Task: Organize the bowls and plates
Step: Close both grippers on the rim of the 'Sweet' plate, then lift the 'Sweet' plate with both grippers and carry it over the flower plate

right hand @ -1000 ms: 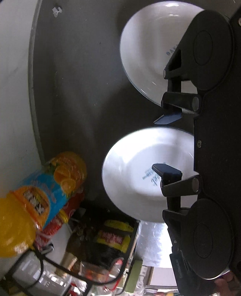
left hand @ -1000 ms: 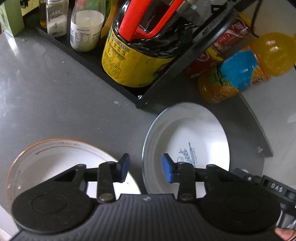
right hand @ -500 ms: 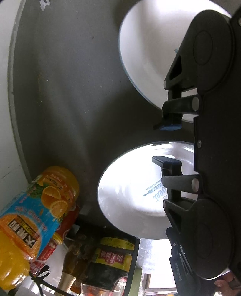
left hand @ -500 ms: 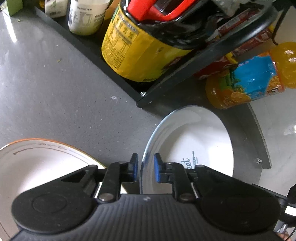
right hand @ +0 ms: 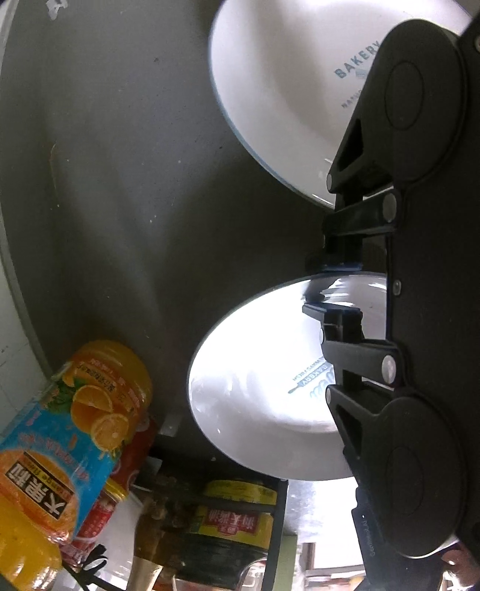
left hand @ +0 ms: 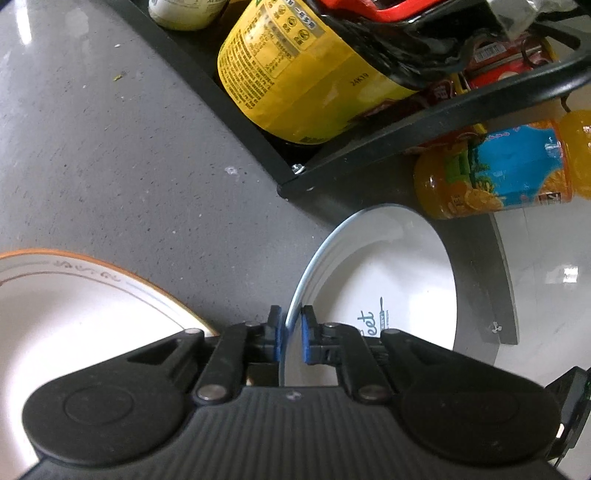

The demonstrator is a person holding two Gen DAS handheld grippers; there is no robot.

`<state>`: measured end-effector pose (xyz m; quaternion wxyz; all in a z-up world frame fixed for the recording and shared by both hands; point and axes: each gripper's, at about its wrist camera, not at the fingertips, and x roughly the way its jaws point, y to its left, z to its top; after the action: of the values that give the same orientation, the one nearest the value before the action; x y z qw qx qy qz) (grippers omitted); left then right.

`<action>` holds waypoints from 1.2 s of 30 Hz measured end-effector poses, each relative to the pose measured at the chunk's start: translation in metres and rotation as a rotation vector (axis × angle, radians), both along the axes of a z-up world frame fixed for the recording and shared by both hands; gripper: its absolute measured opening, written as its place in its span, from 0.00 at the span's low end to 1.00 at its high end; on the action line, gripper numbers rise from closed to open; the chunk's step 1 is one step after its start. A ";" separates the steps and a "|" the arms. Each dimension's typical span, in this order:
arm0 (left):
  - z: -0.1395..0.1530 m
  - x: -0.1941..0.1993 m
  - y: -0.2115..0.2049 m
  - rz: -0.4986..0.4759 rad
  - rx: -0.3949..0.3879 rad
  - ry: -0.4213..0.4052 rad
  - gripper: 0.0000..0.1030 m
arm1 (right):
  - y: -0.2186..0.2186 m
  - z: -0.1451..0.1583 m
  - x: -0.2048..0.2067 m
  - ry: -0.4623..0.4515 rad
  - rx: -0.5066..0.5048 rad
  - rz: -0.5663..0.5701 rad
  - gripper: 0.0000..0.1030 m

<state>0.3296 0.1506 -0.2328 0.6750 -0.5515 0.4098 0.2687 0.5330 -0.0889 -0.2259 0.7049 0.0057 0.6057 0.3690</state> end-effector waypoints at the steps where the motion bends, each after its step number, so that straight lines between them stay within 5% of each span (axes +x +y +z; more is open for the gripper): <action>1: 0.000 0.000 0.000 0.000 -0.004 0.000 0.08 | -0.001 0.001 -0.002 -0.011 0.001 0.004 0.15; 15: 0.032 0.009 0.002 -0.107 0.076 -0.021 0.04 | -0.026 0.032 -0.012 -0.041 0.091 -0.053 0.06; 36: 0.064 -0.016 0.004 -0.231 0.070 -0.058 0.04 | -0.054 0.058 -0.067 -0.089 0.144 -0.118 0.07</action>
<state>0.3132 0.1547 -0.1693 0.7320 -0.4842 0.4412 0.1871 0.4665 -0.1425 -0.1681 0.7494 0.0755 0.5443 0.3694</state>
